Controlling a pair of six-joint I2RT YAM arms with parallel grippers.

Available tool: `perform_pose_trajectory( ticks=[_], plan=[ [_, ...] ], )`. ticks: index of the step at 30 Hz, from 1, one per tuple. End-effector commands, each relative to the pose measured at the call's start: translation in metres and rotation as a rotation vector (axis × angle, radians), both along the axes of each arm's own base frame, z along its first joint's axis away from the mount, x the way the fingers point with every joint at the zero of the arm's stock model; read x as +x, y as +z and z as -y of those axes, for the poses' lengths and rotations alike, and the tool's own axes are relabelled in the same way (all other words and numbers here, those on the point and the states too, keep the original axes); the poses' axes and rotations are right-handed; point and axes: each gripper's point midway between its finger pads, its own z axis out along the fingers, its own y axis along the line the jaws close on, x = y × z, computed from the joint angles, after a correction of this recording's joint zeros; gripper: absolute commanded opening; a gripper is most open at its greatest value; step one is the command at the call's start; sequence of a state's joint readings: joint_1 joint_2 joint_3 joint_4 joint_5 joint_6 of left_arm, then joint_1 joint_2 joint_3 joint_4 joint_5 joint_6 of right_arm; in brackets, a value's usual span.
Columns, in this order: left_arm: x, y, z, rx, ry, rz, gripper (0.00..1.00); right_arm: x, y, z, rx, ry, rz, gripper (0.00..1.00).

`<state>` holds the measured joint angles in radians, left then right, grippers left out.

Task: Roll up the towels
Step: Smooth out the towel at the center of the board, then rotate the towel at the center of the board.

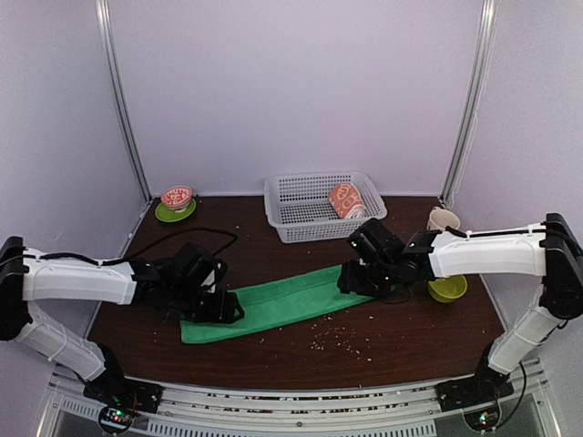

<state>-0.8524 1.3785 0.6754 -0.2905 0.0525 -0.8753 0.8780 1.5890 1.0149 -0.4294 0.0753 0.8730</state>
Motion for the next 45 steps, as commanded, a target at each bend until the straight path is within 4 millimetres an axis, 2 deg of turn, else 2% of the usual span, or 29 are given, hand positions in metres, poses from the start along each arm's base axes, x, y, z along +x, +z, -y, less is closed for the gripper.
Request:
perform_pose_trajectory(
  ticks=[1,3,6,9,12,15,18,23,31,36,38,41,43,45],
  plan=[
    [0.031,0.07,-0.018,0.042,0.05,0.205,0.8,0.005,0.018,0.022,0.112,-0.167,0.049,0.67],
    [0.05,0.077,-0.026,0.094,0.066,0.245,0.82,0.005,0.009,0.031,0.127,-0.214,0.029,0.68],
    [0.077,0.06,-0.036,0.217,0.068,0.245,0.76,0.009,-0.004,0.046,0.126,-0.291,0.009,0.68],
    [0.098,0.038,-0.035,0.303,0.045,0.218,0.69,0.02,-0.007,0.063,0.1,-0.36,0.028,0.68],
    [0.107,0.015,-0.033,0.314,0.033,0.173,0.67,0.028,-0.015,0.079,0.068,-0.418,0.019,0.68],
    [0.102,-0.005,-0.028,0.289,0.016,0.123,0.67,0.034,-0.029,0.086,0.09,-0.447,-0.027,0.68],
    [0.087,-0.021,-0.019,0.224,-0.003,0.063,0.64,0.042,-0.038,0.084,0.095,-0.448,-0.059,0.68],
    [0.05,-0.043,-0.004,0.188,-0.053,-0.008,0.56,0.055,-0.058,0.08,0.096,-0.453,-0.136,0.67],
    [-0.018,-0.045,0.05,0.117,-0.151,-0.039,0.4,0.081,-0.053,0.056,0.067,-0.358,-0.158,0.66],
    [-0.061,-0.033,0.08,0.088,-0.181,-0.039,0.38,0.094,-0.042,0.05,-0.008,-0.274,-0.141,0.66],
    [-0.075,-0.025,0.083,0.101,-0.188,-0.028,0.38,0.097,-0.03,0.051,-0.042,-0.237,-0.111,0.66],
    [-0.09,-0.012,0.07,0.161,-0.172,-0.003,0.44,0.097,-0.012,0.059,-0.113,-0.205,-0.077,0.68],
    [-0.094,-0.001,0.054,0.203,-0.143,0.02,0.52,0.095,0.004,0.069,-0.152,-0.205,-0.045,0.7],
    [-0.096,0.014,0.038,0.218,-0.117,0.048,0.63,0.088,0.031,0.076,-0.152,-0.206,0.011,0.72]
  ],
)
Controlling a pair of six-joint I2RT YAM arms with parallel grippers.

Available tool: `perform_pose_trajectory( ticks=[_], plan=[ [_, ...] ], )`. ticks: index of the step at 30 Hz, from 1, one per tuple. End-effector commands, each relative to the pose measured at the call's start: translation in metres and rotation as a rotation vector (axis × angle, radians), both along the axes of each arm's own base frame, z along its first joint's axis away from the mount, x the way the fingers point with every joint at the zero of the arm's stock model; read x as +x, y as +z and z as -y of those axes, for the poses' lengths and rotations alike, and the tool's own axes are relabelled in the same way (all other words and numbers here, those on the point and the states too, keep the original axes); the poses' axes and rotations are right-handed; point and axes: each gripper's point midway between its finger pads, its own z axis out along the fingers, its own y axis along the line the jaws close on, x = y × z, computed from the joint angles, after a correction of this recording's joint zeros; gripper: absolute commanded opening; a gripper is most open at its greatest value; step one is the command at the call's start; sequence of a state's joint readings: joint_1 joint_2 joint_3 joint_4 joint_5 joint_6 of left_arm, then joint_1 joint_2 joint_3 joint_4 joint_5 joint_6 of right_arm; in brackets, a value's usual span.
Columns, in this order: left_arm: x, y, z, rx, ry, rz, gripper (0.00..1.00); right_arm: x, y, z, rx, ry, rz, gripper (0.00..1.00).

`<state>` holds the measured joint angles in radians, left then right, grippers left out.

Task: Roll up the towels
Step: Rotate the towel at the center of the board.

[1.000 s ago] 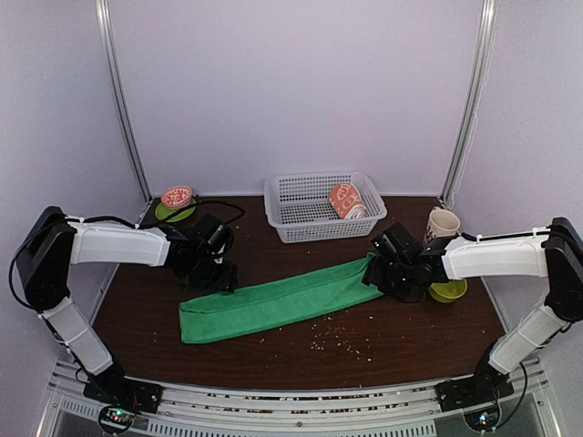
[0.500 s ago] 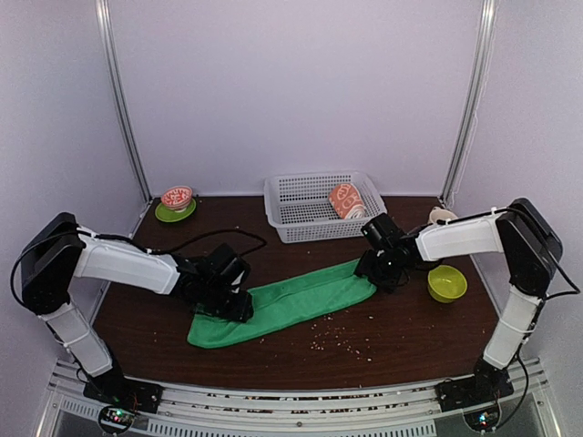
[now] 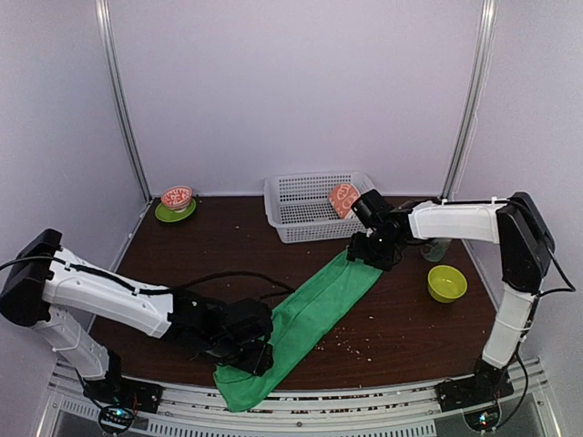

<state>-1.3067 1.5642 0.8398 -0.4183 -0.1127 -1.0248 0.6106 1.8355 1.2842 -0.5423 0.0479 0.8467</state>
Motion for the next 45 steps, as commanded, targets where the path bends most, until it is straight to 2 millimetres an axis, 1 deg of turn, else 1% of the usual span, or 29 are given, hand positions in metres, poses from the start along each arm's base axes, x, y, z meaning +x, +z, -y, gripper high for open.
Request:
perform_pose_trajectory(
  ticks=[1,2,3,5,6,8,10,12,14,15,18,19,20,23,25,29,31,34,35,37,40,41,45],
  plan=[
    [0.006,0.041,-0.042,0.046,0.131,0.089,0.68,-0.017,0.057,0.025,-0.1,0.032,0.098,0.73],
    [0.007,0.053,-0.05,0.038,0.143,0.109,0.72,-0.024,0.066,0.025,-0.099,0.04,0.122,0.74],
    [0.01,0.064,-0.058,0.029,0.163,0.133,0.75,-0.034,0.075,0.021,-0.088,0.059,0.145,0.74],
    [0.017,0.089,-0.076,0.004,0.206,0.199,0.78,-0.065,0.085,-0.009,-0.033,0.158,0.177,0.71],
    [0.023,0.102,-0.085,-0.014,0.229,0.241,0.79,-0.082,0.086,-0.024,-0.015,0.208,0.183,0.7],
    [0.033,0.126,-0.103,-0.043,0.275,0.323,0.8,-0.123,0.08,-0.059,0.024,0.319,0.182,0.66],
    [0.042,0.141,-0.12,-0.054,0.328,0.385,0.79,-0.166,0.069,-0.095,0.047,0.426,0.174,0.62],
    [0.048,0.154,-0.133,-0.072,0.376,0.43,0.79,-0.202,0.061,-0.128,0.051,0.51,0.165,0.58],
    [0.053,0.164,-0.144,-0.092,0.417,0.467,0.78,-0.23,0.053,-0.157,0.03,0.597,0.163,0.53],
    [0.055,0.169,-0.149,-0.105,0.435,0.483,0.78,-0.24,0.05,-0.17,0.01,0.635,0.168,0.51],
    [0.057,0.176,-0.164,-0.135,0.482,0.513,0.77,-0.258,0.035,-0.2,-0.049,0.712,0.172,0.47],
    [0.057,0.176,-0.168,-0.144,0.494,0.516,0.77,-0.261,0.03,-0.207,-0.056,0.728,0.168,0.46],
    [0.056,0.175,-0.172,-0.152,0.5,0.516,0.77,-0.264,0.019,-0.213,-0.07,0.74,0.154,0.45],
    [0.053,0.168,-0.18,-0.185,0.537,0.492,0.76,-0.262,0.0,-0.222,-0.107,0.76,0.145,0.44],
    [0.051,0.162,-0.184,-0.198,0.549,0.477,0.76,-0.259,-0.012,-0.219,-0.147,0.762,0.123,0.43],
    [0.05,0.153,-0.184,-0.187,0.547,0.47,0.76,-0.255,-0.042,-0.196,-0.209,0.759,0.048,0.42],
    [0.052,0.152,-0.18,-0.173,0.534,0.482,0.76,-0.253,-0.051,-0.183,-0.25,0.766,0.021,0.41],
    [0.057,0.152,-0.17,-0.15,0.516,0.495,0.76,-0.253,-0.06,-0.166,-0.31,0.787,-0.017,0.41],
    [0.059,0.152,-0.166,-0.13,0.499,0.501,0.76,-0.254,-0.065,-0.158,-0.338,0.797,-0.036,0.41],
    [0.063,0.151,-0.157,-0.106,0.471,0.502,0.76,-0.254,-0.073,-0.137,-0.389,0.797,-0.073,0.41],
    [0.07,0.145,-0.143,-0.068,0.433,0.493,0.76,-0.255,-0.084,-0.1,-0.435,0.781,-0.134,0.41],
    [0.078,0.139,-0.131,-0.051,0.408,0.476,0.76,-0.255,-0.088,-0.067,-0.452,0.744,-0.178,0.41],
    [0.092,0.128,-0.113,-0.035,0.367,0.454,0.76,-0.247,-0.087,-0.017,-0.438,0.648,-0.216,0.41]
  ],
)
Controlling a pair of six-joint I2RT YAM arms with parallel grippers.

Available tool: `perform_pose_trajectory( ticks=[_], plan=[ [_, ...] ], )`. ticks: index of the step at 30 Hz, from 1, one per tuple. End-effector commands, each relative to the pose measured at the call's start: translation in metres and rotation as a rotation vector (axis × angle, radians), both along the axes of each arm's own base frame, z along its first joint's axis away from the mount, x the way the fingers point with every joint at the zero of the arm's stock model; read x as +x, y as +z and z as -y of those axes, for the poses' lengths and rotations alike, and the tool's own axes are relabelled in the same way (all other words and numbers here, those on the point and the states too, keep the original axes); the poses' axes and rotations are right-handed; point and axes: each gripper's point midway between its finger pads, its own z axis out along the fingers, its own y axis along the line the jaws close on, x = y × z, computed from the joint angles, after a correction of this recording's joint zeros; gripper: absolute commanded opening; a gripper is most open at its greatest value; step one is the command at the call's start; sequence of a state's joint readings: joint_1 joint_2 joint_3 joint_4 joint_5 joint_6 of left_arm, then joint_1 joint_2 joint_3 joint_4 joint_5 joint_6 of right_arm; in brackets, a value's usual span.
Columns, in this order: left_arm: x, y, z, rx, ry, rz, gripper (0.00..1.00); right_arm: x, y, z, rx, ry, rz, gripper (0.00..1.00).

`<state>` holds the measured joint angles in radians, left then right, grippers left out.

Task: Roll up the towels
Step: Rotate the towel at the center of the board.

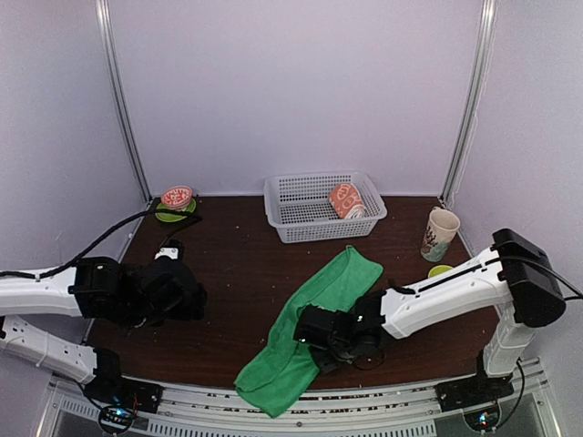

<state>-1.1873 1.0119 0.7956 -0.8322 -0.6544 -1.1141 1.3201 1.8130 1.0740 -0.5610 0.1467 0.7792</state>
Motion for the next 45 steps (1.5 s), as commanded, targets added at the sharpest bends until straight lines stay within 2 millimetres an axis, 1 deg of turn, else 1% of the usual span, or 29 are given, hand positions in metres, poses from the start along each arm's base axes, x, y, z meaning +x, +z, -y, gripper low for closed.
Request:
perform_pose_trajectory(
  ticks=[1,5,7,9,10,12,13,15,17,18,19,20,21,24,27,30,32,34,37,42,44,45],
  plan=[
    [0.018,0.003,0.037,-0.033,-0.101,-0.003,0.76,-0.003,-0.03,0.111,-0.234,-0.117,-0.098,0.41],
    [0.031,-0.002,0.055,-0.01,-0.15,-0.025,0.76,0.001,-0.031,0.157,-0.239,-0.215,-0.117,0.42],
    [0.04,-0.005,0.064,0.006,-0.175,-0.039,0.76,0.005,-0.027,0.173,-0.245,-0.253,-0.114,0.43],
    [0.049,-0.005,0.075,0.009,-0.2,-0.053,0.76,0.009,-0.016,0.18,-0.232,-0.279,-0.102,0.46],
    [0.054,-0.006,0.082,0.014,-0.213,-0.059,0.76,0.011,-0.007,0.18,-0.215,-0.288,-0.09,0.48],
    [0.061,-0.006,0.093,0.03,-0.236,-0.064,0.76,0.015,0.02,0.176,-0.159,-0.305,-0.059,0.52],
    [0.065,-0.01,0.098,0.046,-0.247,-0.073,0.76,0.018,0.037,0.173,-0.13,-0.312,-0.043,0.55],
    [0.07,-0.01,0.108,0.056,-0.27,-0.069,0.76,0.028,0.077,0.161,-0.023,-0.32,0.018,0.59],
    [0.077,-0.011,0.117,0.05,-0.288,-0.07,0.76,0.049,0.114,0.153,0.057,-0.341,0.098,0.63],
    [0.081,-0.012,0.121,0.044,-0.291,-0.073,0.75,0.062,0.126,0.152,0.072,-0.36,0.124,0.63],
    [0.084,-0.013,0.123,0.038,-0.292,-0.076,0.75,0.075,0.134,0.149,0.078,-0.377,0.144,0.63],
    [0.087,-0.014,0.126,0.032,-0.294,-0.081,0.75,0.09,0.137,0.147,0.082,-0.403,0.159,0.63],
    [0.09,-0.015,0.127,0.025,-0.295,-0.089,0.75,0.106,0.141,0.14,0.103,-0.416,0.173,0.63],
    [0.092,-0.015,0.125,0.021,-0.291,-0.093,0.74,0.153,0.139,0.122,0.15,-0.47,0.19,0.61],
    [0.088,-0.016,0.115,0.026,-0.28,-0.099,0.74,0.197,0.139,0.1,0.182,-0.5,0.211,0.6],
    [0.083,-0.02,0.099,0.032,-0.261,-0.106,0.74,0.233,0.13,0.085,0.183,-0.541,0.194,0.6],
    [0.08,-0.02,0.092,0.019,-0.251,-0.107,0.74,0.249,0.116,0.077,0.178,-0.562,0.161,0.61],
    [0.076,-0.017,0.088,0.003,-0.244,-0.102,0.74,0.26,0.098,0.074,0.17,-0.585,0.116,0.62],
    [0.074,-0.017,0.083,-0.004,-0.234,-0.094,0.74,0.268,0.071,0.064,0.162,-0.582,0.041,0.62],
    [0.073,-0.018,0.078,-0.002,-0.229,-0.093,0.74,0.274,0.042,0.054,0.103,-0.568,-0.024,0.63],
    [0.072,-0.019,0.077,0.001,-0.23,-0.094,0.74,0.274,0.032,0.049,0.094,-0.557,-0.055,0.63],
    [0.072,-0.02,0.076,0.004,-0.23,-0.096,0.74,0.273,0.024,0.049,0.081,-0.554,-0.075,0.63]
  ],
)
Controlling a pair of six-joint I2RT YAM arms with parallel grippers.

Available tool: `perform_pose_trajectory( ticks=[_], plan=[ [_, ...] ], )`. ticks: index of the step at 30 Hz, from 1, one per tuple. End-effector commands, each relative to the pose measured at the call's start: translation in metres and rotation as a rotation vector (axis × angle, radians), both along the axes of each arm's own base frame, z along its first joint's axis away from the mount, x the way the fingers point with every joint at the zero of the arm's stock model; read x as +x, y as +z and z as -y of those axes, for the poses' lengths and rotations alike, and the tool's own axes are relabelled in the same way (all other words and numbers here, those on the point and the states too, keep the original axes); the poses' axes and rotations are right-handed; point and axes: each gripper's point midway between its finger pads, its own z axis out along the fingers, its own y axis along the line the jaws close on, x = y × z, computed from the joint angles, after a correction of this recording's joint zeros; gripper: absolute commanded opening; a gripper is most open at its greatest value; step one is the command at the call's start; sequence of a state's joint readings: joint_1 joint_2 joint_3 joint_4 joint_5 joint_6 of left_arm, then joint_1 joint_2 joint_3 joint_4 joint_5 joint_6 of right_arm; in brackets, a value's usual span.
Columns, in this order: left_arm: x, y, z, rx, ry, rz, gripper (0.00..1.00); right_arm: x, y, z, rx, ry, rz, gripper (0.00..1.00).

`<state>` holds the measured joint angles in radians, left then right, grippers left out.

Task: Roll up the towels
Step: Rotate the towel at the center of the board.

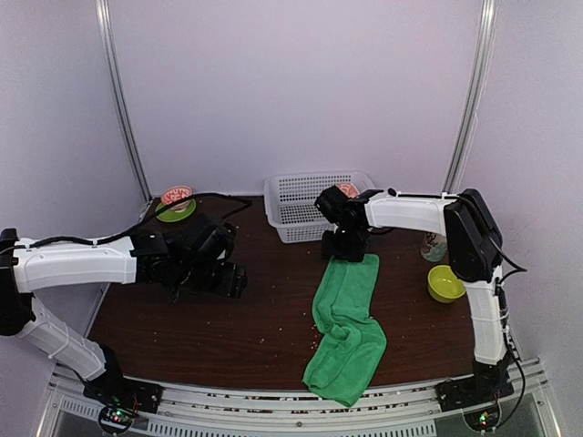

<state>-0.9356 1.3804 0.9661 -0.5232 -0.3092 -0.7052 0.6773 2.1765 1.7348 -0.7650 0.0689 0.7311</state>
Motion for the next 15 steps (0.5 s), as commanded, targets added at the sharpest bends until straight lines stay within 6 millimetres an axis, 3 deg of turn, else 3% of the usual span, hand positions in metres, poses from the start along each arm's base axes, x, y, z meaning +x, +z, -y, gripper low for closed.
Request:
perform_pose_trajectory(
  ticks=[1,6,15],
  plan=[
    [0.002,0.003,-0.002,-0.025,0.009,0.013,0.74,-0.007,-0.015,-0.008,-0.003,0.03,-0.087,0.63],
    [0.0,0.003,-0.007,-0.026,0.018,0.015,0.74,-0.02,-0.033,-0.022,0.012,0.091,-0.154,0.61],
    [-0.007,-0.002,-0.016,-0.044,0.048,-0.005,0.74,-0.071,-0.036,-0.092,-0.003,0.337,-0.186,0.57]
  ],
)
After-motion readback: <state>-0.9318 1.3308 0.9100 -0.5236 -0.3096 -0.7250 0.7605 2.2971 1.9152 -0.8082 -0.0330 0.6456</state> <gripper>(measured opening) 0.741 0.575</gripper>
